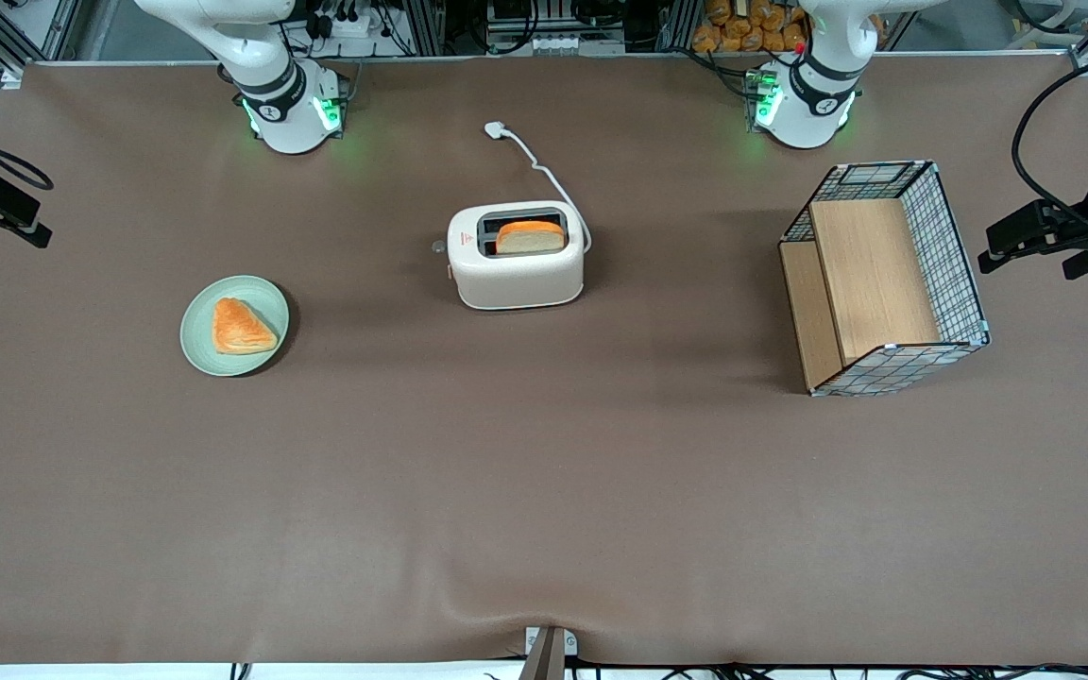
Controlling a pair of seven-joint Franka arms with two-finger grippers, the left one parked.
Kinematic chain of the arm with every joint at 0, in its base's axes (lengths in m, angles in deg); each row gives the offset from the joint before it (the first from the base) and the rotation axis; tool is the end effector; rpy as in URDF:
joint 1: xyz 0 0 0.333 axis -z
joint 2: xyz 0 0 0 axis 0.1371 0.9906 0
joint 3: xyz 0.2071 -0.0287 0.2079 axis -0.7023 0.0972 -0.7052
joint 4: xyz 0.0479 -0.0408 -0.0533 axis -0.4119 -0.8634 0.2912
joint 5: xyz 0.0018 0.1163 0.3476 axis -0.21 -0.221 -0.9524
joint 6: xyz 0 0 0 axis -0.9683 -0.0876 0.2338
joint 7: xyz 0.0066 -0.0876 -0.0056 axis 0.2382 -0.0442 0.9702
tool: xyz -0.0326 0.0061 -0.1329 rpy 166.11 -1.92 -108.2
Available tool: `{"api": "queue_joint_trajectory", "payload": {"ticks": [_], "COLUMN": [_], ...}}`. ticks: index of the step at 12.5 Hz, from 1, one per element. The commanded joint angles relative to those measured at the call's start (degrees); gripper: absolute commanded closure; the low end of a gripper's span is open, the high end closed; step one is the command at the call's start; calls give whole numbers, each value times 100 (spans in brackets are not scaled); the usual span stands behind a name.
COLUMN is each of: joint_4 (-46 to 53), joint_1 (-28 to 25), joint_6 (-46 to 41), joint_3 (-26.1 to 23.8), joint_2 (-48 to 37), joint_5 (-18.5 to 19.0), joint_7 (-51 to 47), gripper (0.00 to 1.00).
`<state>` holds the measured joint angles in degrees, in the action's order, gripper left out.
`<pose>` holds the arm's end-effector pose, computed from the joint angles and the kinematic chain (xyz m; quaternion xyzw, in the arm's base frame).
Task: Press toaster button with right arm
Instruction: 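Move the right gripper inward over the green plate toward the toaster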
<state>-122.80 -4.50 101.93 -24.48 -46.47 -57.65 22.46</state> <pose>0.5155 -0.0271 0.6132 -0.9993 0.0333 -0.0192 0.0040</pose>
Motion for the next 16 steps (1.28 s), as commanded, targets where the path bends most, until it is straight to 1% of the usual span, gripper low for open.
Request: {"api": "queue_joint_trajectory", "payload": {"ticks": [1,7,11,12,13,14,15,16], "joint_4": [54,45,-192,-218,-253,-288,-306,-402], "joint_1": [66,66,49,31,14,48,84,162], "joint_6": [0,-26,-61,-183,-506,-492,-309,-281], "joint_3": [-56,-65,-65,-65,-65,-74,-74,-65], "joint_2": [18,62,53,53,62,140,184,185], "joint_5": [33,16,25,25,59,8,-141,-508], "joint_7": [62,166,299,299,308,299,299,299], "gripper": [0,0,0,0,0,0,0,0]}}
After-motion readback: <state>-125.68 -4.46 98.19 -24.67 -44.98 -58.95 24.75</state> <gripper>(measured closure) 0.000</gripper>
